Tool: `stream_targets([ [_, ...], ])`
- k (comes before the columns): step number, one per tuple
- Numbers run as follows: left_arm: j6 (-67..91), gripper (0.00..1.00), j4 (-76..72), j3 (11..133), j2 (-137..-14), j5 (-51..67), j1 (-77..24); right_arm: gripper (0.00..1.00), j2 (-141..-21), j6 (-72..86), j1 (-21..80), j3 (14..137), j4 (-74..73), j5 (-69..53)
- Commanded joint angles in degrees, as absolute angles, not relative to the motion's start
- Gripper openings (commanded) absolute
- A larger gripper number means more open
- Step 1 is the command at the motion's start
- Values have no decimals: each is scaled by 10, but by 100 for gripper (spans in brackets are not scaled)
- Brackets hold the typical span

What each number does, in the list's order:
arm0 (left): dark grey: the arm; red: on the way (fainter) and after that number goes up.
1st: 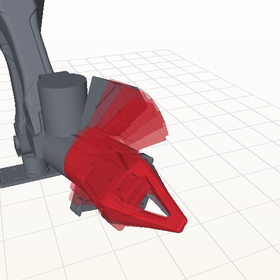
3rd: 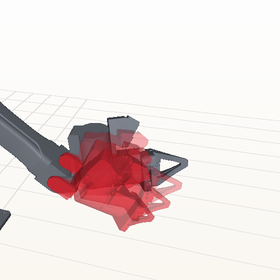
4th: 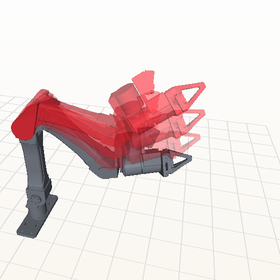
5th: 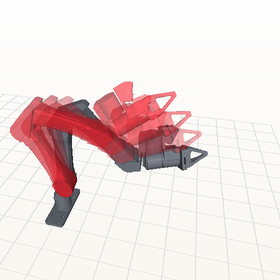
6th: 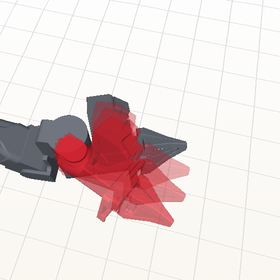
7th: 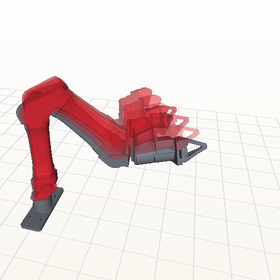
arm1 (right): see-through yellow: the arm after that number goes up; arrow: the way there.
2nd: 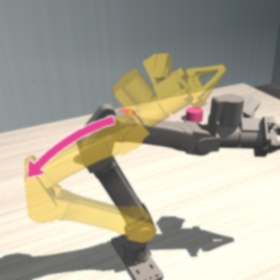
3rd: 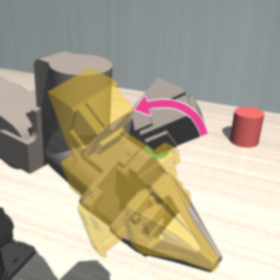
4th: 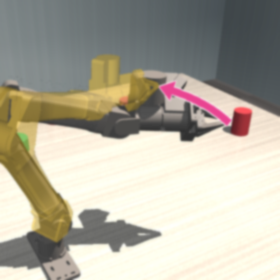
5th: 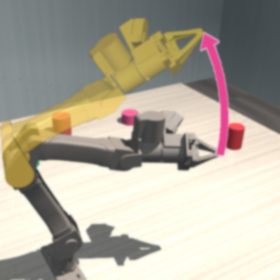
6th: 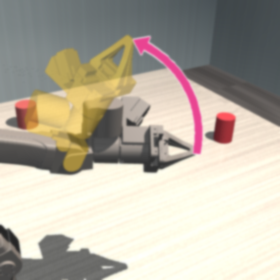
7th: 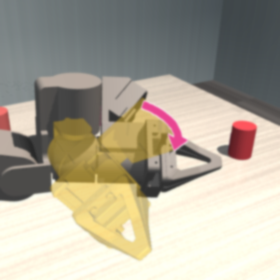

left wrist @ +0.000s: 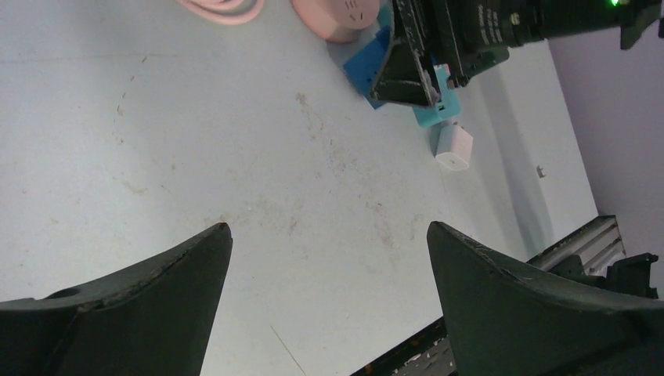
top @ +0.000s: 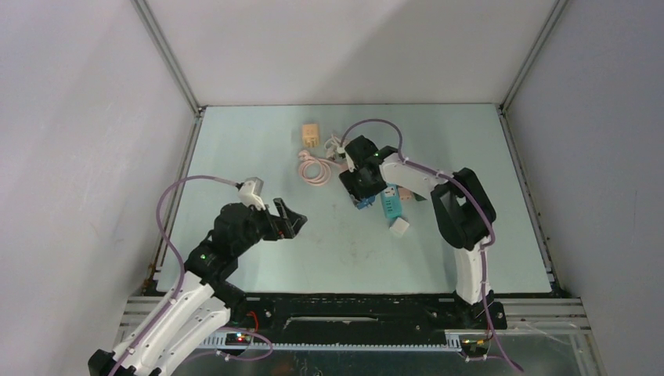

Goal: Insert the plug

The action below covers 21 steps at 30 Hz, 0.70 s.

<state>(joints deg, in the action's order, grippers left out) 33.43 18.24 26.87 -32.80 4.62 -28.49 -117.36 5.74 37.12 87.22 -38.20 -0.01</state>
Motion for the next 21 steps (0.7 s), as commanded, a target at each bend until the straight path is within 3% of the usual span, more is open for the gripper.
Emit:
stream_targets([
  [1, 334, 98, 177, 305, -316, 27, -287, 28, -1064, 53, 378, 831, -354, -5],
  [15, 347, 98, 180, 314, -310, 41, -286, 29, -692, 60, 454, 618, -293, -114],
  [21, 359, 98, 192, 334, -306, 63, -286, 27, -505, 100, 485, 515, -201, -59],
])
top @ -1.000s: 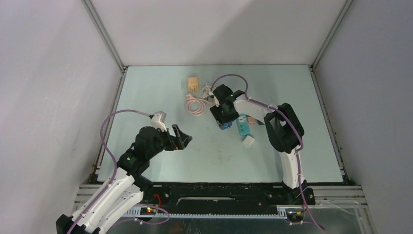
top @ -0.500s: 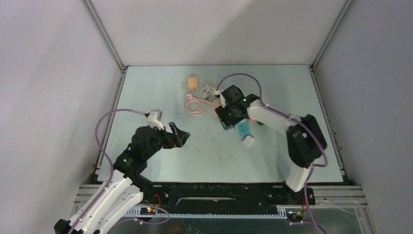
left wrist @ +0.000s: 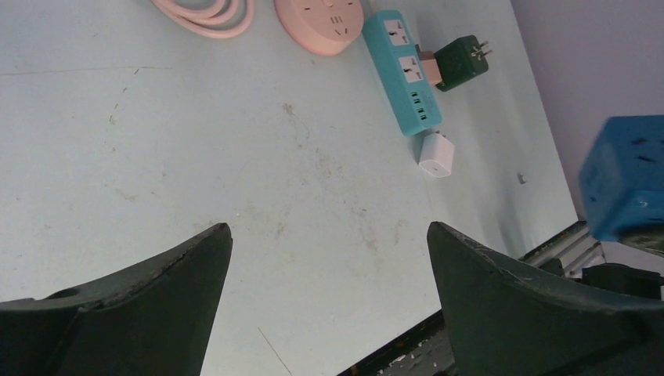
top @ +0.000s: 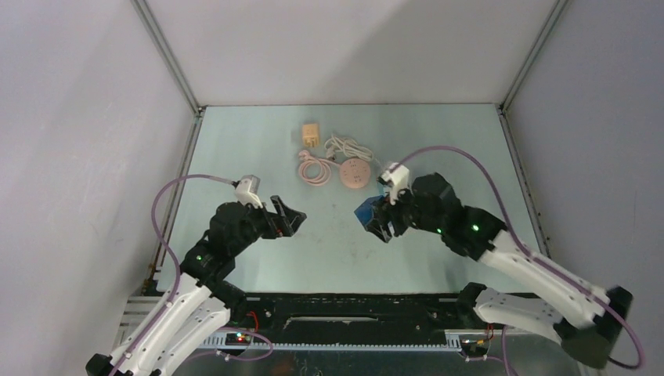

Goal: Insert the plug

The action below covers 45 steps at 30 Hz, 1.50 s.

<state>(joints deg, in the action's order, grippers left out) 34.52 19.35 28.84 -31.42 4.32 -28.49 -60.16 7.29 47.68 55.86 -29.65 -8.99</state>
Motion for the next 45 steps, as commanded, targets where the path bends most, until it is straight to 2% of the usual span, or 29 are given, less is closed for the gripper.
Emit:
stream_targets([
  [1, 360, 98, 194, 337, -305, 64, -286, 27, -480, 96, 486, 499, -188, -53],
  [5, 379, 98, 186, 341, -305, 84, -286, 27, -398, 81, 488, 449, -160, -47],
  [9, 405, 98, 190, 364, -330, 131, -286, 27, -381, 68, 488, 438, -173, -78],
  [17, 472, 98, 191, 399, -405, 261, -301, 26, -429, 38, 496, 438, -173, -133],
  [24, 508, 98, 204, 433, -428, 293, -339, 26, -472, 7, 563, 441, -167, -95],
  [30, 568, 98, 161, 441, -469, 376, -354, 25, -518, -12, 634, 449, -154, -53],
  [37, 536, 100, 229, 492, -515, 345, -431, 24, -582, -13, 685, 472, -129, -39],
  [45, 510, 97, 266, 477, -546, 315, -451, 24, -599, -12, 705, 480, -114, -23],
])
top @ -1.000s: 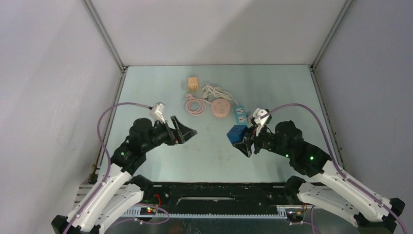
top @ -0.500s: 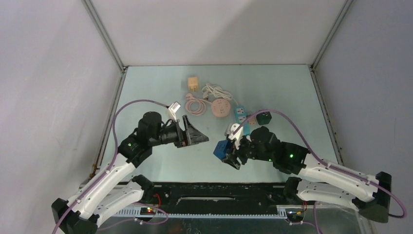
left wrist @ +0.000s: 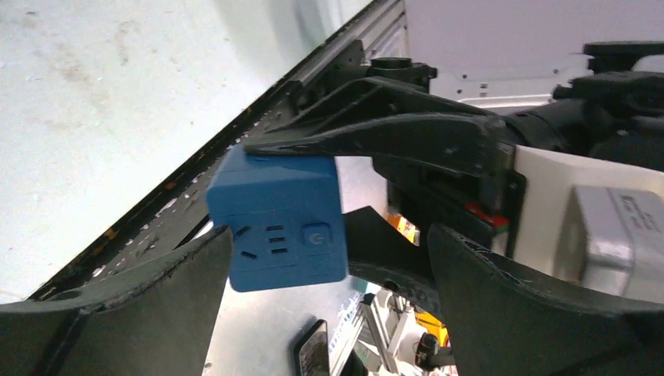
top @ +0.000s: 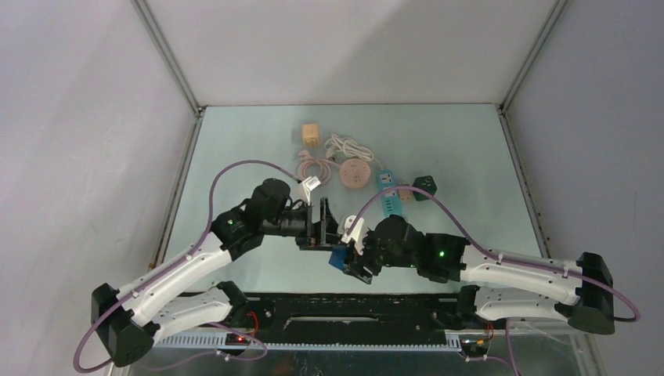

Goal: Insert the plug

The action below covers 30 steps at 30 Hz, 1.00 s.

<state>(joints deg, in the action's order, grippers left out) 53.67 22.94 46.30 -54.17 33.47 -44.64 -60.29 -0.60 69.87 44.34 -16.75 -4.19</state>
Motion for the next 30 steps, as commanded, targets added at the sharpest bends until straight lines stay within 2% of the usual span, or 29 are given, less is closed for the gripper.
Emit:
stream_targets([
  [1, 500, 97, 287, 482, -543, 289, -450, 24, -597, -12, 706, 480, -114, -20],
  [7, 492, 99, 307, 482, -511, 221, -449, 24, -585, -16, 708, 480, -125, -3],
  [14, 541, 98, 213, 433, -518, 303, -455, 24, -574, -18, 709, 480, -123, -5],
  [19, 545, 97, 204, 432, -535, 321, -474, 24, -573, -14, 710, 480, -122, -9],
  [30, 534, 78, 210, 434, -566, 324, -492, 25, -573, -13, 713, 480, -116, -4],
])
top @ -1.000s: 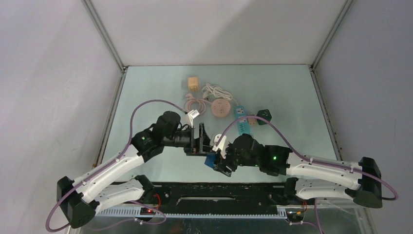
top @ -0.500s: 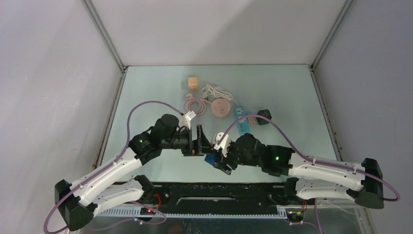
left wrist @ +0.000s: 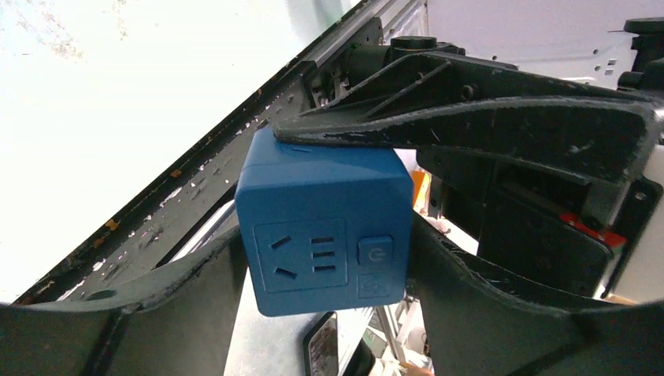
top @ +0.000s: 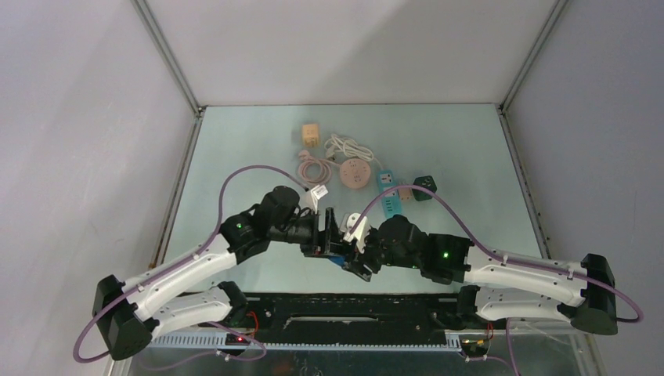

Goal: Insert the plug

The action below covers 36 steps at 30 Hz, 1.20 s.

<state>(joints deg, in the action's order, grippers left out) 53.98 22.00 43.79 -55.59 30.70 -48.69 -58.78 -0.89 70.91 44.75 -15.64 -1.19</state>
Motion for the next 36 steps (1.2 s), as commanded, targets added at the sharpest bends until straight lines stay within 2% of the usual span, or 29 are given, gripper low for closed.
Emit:
stream_targets([
  [1, 534, 76, 209, 433, -567, 324, -492, 25, -571, -13, 714, 480, -117, -4],
  [3, 535, 73, 202, 430, -570, 326, -493, 25, -568, -13, 715, 480, -116, -4],
  [5, 536, 63, 192, 428, -573, 333, -494, 25, -568, -15, 714, 480, -117, -3],
  [6, 535, 57, 192, 428, -574, 333, -493, 25, -569, -16, 714, 480, -118, 0],
  [10, 523, 22, 208, 436, -567, 311, -493, 27, -573, -17, 714, 480, -120, 17],
  [11, 519, 16, 215, 437, -565, 299, -493, 31, -573, -16, 714, 480, -120, 17],
  [15, 510, 1, 224, 434, -551, 250, -493, 62, -571, -5, 713, 480, -126, 25],
  [17, 507, 0, 230, 432, -546, 223, -490, 73, -568, -3, 707, 479, -129, 22],
  [20, 492, 0, 227, 428, -541, 201, -478, 82, -562, 8, 689, 479, -133, -11],
  [26, 440, 0, 247, 418, -531, 208, -418, 86, -530, 37, 628, 454, -127, -93],
  [31, 430, 0, 249, 408, -509, 272, -345, 87, -480, 87, 543, 410, -113, -160],
  [36, 421, 0, 240, 414, -460, 312, -319, 89, -448, 130, 469, 382, -140, -163],
])
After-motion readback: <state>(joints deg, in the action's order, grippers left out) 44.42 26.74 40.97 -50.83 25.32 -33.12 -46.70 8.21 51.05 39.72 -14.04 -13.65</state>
